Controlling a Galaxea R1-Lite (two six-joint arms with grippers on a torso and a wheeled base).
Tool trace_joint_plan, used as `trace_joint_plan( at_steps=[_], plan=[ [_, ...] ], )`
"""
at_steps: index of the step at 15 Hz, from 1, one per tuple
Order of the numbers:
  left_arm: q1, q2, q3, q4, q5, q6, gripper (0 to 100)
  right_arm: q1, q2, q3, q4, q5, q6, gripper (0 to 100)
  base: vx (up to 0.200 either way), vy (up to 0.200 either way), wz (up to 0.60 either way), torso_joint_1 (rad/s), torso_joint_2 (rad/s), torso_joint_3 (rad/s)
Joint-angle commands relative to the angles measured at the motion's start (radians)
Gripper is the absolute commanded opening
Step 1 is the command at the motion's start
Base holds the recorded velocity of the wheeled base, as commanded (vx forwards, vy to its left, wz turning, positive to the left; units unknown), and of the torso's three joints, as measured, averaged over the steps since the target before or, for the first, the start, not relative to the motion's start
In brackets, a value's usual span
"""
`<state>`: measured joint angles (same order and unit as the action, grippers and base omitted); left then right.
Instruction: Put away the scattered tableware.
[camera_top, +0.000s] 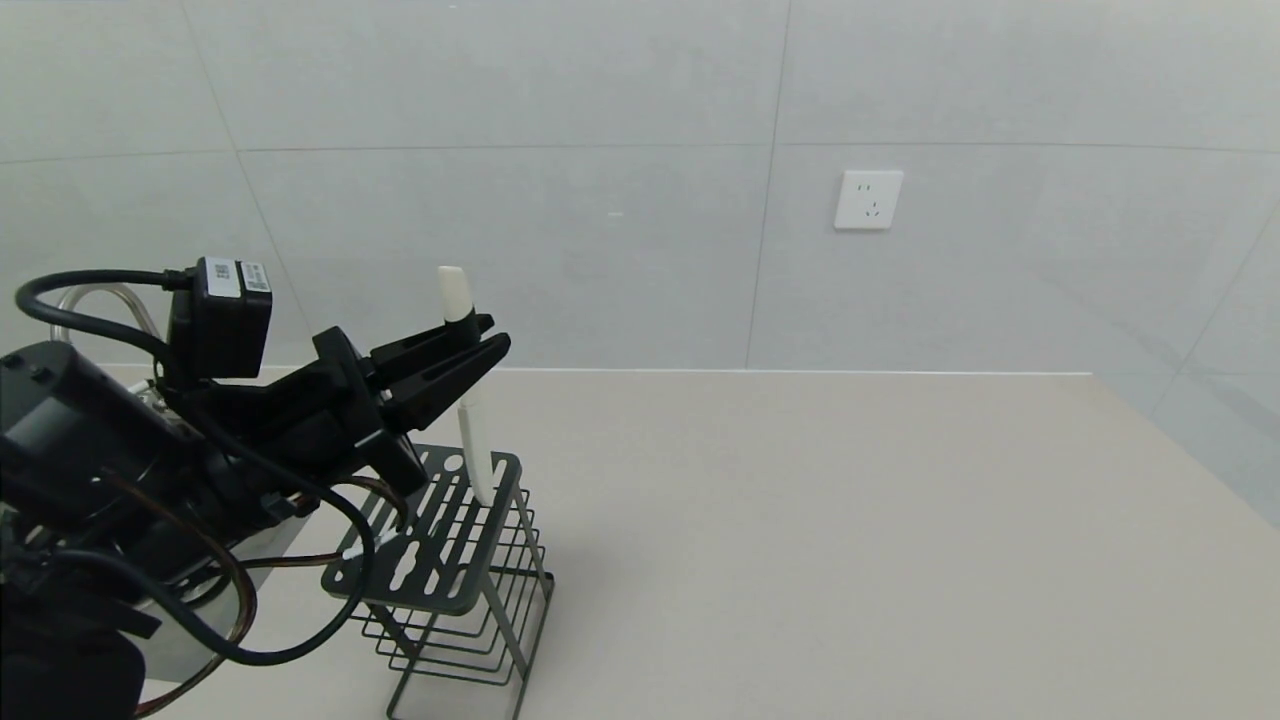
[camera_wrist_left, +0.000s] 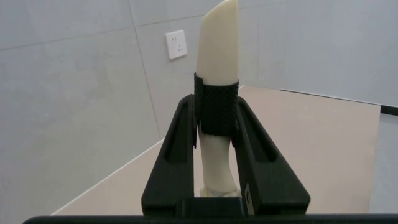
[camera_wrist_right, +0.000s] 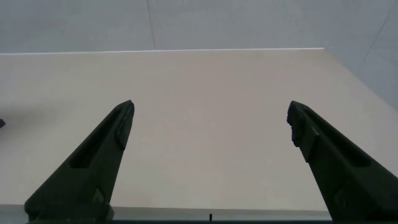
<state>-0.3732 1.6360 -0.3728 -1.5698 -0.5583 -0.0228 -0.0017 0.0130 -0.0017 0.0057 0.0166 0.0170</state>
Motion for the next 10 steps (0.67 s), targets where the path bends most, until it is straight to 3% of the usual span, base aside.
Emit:
trace_joint_plan(
  at_steps=[1,10],
  plan=[
    [0.000,0.015,0.000,-0.001,0.000,0.000,0,0.000,0.002,0.000,0.000,0.000,0.001,100,0.000,0.000,0.00,0.000,0.00,0.000],
    [0.028,0.015,-0.005,-0.001,0.000,0.000,0,0.000,0.002,0.000,0.000,0.000,0.000,100,0.000,0.000,0.00,0.000,0.00,0.000]
  ],
)
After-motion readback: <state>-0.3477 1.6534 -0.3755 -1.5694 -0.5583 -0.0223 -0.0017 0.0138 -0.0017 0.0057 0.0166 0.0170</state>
